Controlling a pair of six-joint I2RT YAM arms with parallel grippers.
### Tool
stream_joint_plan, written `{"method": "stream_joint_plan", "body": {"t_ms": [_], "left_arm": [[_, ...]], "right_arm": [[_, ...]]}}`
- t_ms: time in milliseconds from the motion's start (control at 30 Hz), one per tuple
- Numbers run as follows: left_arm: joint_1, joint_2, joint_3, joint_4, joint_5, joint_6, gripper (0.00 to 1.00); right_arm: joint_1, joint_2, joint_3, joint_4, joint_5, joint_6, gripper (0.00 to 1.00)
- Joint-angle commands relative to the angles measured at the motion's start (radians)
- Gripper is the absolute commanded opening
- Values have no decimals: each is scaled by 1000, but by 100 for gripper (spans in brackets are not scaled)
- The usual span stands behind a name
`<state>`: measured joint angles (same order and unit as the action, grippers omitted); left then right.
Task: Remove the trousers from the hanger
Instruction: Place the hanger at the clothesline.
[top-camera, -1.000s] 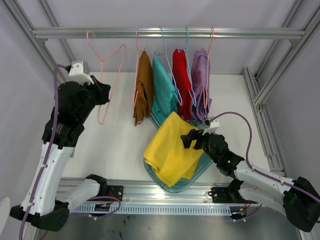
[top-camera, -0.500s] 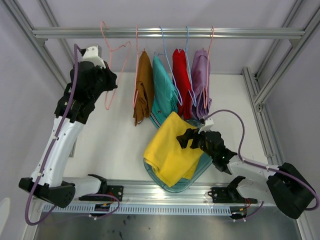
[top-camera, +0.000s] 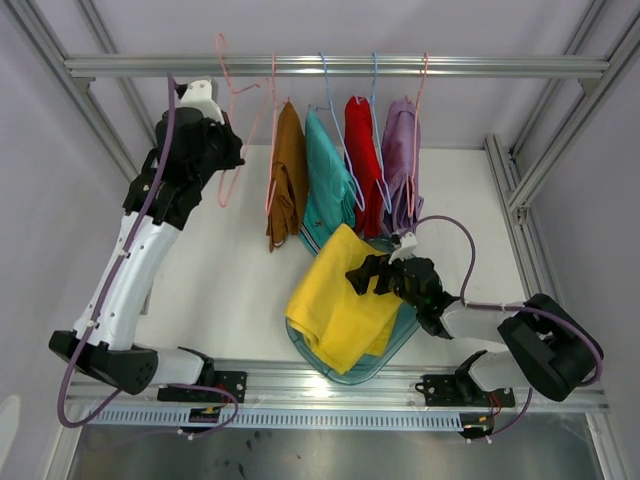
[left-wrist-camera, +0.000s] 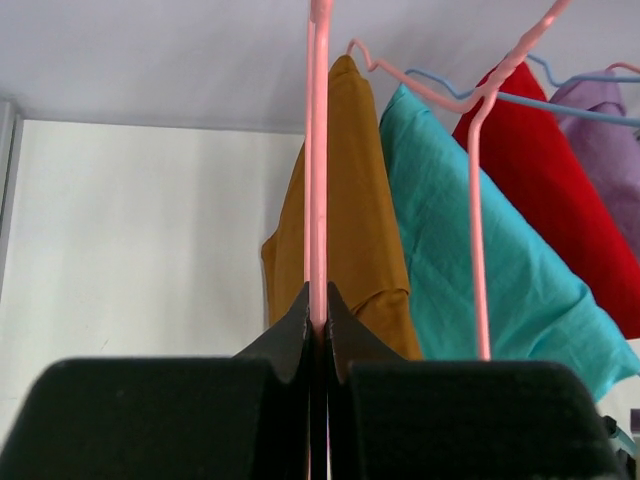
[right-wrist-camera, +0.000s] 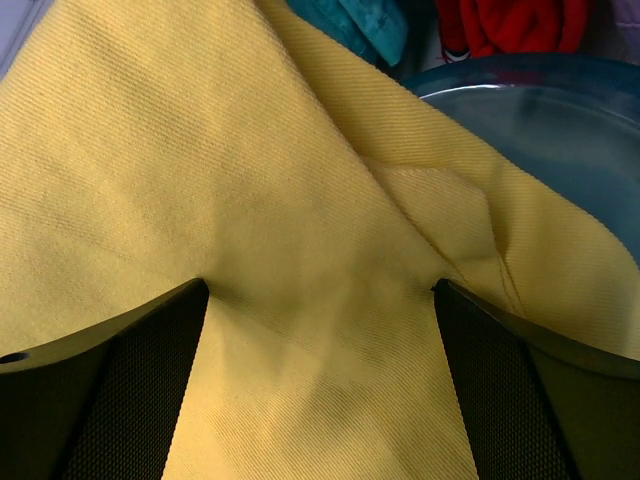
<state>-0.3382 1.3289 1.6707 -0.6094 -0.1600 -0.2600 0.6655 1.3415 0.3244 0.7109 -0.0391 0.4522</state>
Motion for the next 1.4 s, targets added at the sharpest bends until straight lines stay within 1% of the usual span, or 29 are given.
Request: {"method": "stream_joint_plan", "body": {"t_ms": [0, 167, 333, 467, 500, 533, 567, 633, 700, 833, 933, 1100, 1267, 1367], "left_arm": [[-8, 6, -32, 36, -35, 31, 0], [-9, 16, -43, 25, -32, 21, 0], [-10, -10, -98, 40, -30, 24, 1], [-27, -23, -103, 25, -64, 33, 1], [-31, -28, -109, 26, -67, 34, 2], [-38, -30, -111, 30, -72, 39, 5], [-42, -31, -114, 22, -73, 39, 14], [-44, -42, -123, 17, -69, 31, 17], [-44, -60, -143, 17, -73, 27, 31], [-44, -105, -160, 8, -72, 28, 30], [-44, -135, -169, -9, -85, 30, 33], [-44, -227, -172, -43, -105, 22, 32], [-45, -312, -177, -35, -32, -8, 33], [-45, -336, -164, -13, 51, -19, 32]], "right_arm": [[-3, 42, 21, 64, -53, 8, 99], [-23, 76, 16, 88, -81, 9, 100], [-29, 99, 21, 102, -99, 11, 99], [-30, 107, 25, 93, -90, 2, 100], [-30, 111, 25, 90, -88, 0, 99], [-32, 114, 27, 90, -90, 2, 99], [-32, 116, 28, 88, -91, 3, 100], [-32, 122, 31, 87, -100, 6, 100], [-33, 128, 38, 85, -107, 6, 99], [-32, 139, 36, 82, -105, 3, 99], [-32, 146, 38, 82, -107, 8, 100], [-27, 151, 31, 93, -120, 16, 100], [-12, 153, 25, 99, -125, 19, 99], [2, 133, 28, 69, -102, 6, 100]]}}
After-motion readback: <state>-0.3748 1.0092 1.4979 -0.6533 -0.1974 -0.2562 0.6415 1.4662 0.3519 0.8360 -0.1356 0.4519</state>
